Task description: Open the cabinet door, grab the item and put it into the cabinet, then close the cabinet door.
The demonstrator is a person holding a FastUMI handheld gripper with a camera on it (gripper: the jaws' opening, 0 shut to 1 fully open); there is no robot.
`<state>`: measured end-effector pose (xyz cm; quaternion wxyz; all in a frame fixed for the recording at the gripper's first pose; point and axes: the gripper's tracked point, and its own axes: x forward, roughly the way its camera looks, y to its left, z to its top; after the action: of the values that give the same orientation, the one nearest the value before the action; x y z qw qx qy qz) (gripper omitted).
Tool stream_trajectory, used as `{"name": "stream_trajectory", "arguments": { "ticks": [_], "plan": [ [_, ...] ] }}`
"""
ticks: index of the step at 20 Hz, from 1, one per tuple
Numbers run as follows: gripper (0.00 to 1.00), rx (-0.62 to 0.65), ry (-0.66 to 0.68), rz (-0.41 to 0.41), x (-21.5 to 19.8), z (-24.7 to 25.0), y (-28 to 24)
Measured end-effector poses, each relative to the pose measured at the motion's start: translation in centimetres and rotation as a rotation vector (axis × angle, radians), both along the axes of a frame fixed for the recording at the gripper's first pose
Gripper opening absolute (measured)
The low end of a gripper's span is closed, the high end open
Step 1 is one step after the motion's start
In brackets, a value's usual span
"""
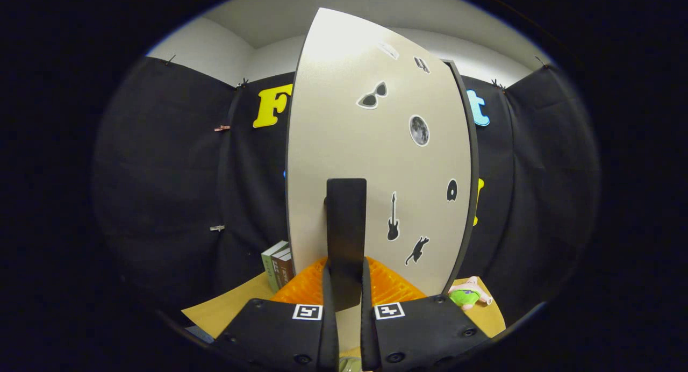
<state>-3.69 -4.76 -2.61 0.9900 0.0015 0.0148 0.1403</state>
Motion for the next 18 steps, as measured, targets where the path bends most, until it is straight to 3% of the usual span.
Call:
{"name": "stream_trajectory", "arguments": {
  "ticks": [7,18],
  "plan": [
    [0.20,0.034,0.029,0.043,-1.8,0.0,-3.1],
    [0.19,0.029,-0.003,-0.119,-2.7,0.1,-8.1]
  ]
}}
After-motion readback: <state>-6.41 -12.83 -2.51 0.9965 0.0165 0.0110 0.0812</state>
